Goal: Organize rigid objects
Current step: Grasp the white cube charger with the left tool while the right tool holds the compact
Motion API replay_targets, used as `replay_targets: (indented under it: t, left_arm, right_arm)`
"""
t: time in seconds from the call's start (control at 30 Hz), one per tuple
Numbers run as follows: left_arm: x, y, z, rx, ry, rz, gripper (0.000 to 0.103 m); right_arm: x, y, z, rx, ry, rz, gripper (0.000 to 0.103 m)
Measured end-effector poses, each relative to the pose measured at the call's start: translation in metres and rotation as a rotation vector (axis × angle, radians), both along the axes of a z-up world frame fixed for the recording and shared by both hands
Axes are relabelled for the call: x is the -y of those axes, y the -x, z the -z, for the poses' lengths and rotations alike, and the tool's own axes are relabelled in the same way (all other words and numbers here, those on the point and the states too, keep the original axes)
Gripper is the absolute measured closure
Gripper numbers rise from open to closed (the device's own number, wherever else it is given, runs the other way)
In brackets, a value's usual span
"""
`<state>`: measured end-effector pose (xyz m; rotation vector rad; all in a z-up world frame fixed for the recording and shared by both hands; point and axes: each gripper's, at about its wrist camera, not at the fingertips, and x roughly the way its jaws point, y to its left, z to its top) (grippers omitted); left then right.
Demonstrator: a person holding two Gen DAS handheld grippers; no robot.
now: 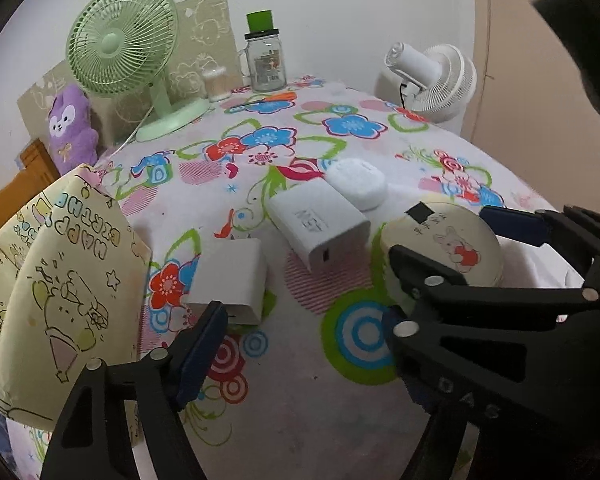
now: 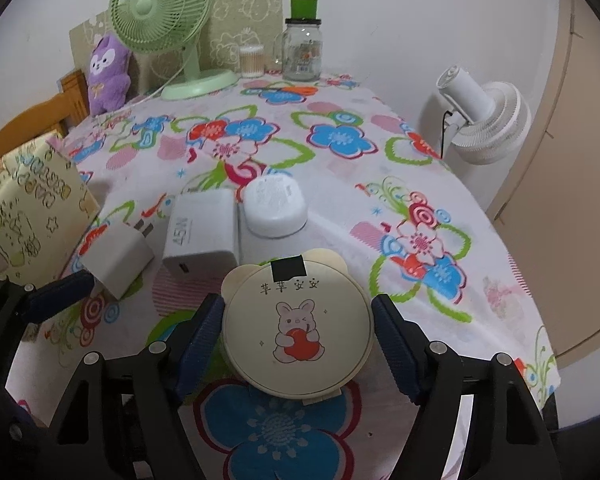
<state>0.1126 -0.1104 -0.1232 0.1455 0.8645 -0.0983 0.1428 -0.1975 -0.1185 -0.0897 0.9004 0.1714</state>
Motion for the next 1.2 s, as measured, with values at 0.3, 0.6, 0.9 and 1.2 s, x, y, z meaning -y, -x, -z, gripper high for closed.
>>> replay_targets:
  t: [0.3, 0.6, 0.9, 1.2]
  left_arm:
    - [-0.009, -0.011, -0.008, 0.013, -0.018, -0.043, 0.023]
    - [-0.029, -0.033, 0.002, -0.035, 0.013, -0.122, 0.036]
    - [-0.034, -0.039, 0.008, -0.065, 0.051, -0.122, 0.063]
    - [-0.036, -0.033, 0.007, -0.084, 0.073, -0.108, 0.063]
  right_arm:
    - [0.0, -0.005, -0.013, 0.02, -0.02, 0.007, 0.026]
    - [-0.007, -0.015, -0.016, 0.017, -0.003, 0.001, 0.026]
    - [-0.012, -0.021, -0.011, -0.002, -0.007, 0.008, 0.026]
    - [-0.015, -0.017, -0.013, -0.012, -0.003, 0.02, 0.026]
